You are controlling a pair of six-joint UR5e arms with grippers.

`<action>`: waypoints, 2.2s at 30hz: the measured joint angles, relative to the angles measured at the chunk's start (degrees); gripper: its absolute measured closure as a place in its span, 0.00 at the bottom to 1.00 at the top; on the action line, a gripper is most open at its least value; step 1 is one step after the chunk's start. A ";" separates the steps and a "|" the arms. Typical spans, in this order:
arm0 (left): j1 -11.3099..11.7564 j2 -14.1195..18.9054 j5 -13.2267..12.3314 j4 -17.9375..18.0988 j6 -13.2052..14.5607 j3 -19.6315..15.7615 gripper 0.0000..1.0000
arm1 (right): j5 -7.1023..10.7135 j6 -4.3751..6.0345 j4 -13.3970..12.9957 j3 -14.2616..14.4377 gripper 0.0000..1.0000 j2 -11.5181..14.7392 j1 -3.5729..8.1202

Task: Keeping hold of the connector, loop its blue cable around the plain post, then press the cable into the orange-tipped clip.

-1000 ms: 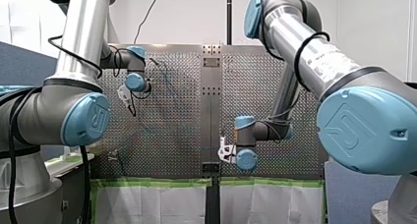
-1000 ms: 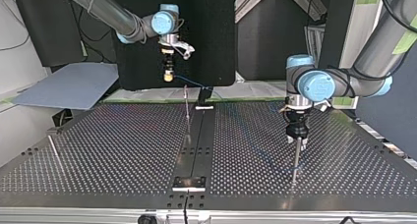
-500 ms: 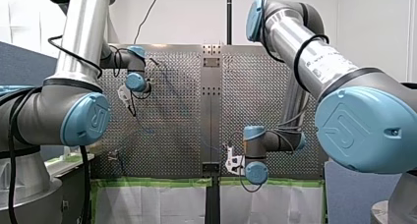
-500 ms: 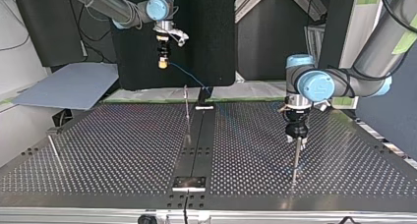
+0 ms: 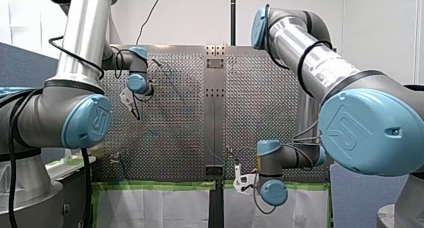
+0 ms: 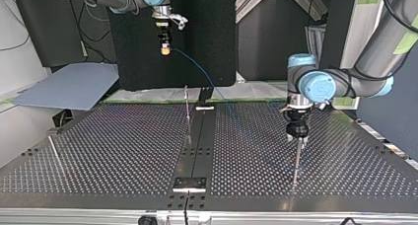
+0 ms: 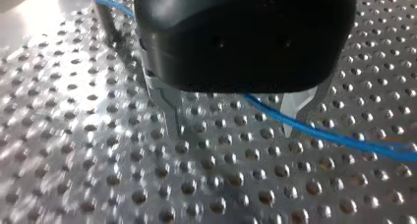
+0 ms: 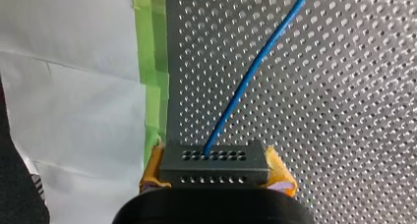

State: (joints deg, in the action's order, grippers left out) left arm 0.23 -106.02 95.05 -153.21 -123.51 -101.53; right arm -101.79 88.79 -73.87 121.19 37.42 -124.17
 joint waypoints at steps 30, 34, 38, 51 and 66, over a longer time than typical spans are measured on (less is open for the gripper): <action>5.23 0.01 2.83 2.19 -12.57 -3.75 0.00 | 1.41 -0.18 -0.14 0.09 1.00 -0.01 0.02; 5.25 0.02 2.84 1.60 -12.44 -3.81 0.00 | 1.41 -0.18 -0.11 0.05 1.00 -0.01 0.02; 5.22 0.05 2.79 -0.18 -11.73 -3.82 0.00 | 1.41 -0.18 -0.05 0.01 1.00 -0.01 0.02; 4.62 2.27 2.58 -1.97 -9.47 -5.63 0.00 | 1.43 -0.26 0.04 -0.01 1.00 -0.01 0.01; 4.62 4.71 4.36 -1.60 -8.04 -6.67 0.00 | 1.41 -0.52 0.46 -0.04 1.00 -0.02 0.02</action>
State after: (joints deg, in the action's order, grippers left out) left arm 4.85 -101.30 99.41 -154.81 -131.55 -108.20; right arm -100.38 88.27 -73.41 121.15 37.40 -124.16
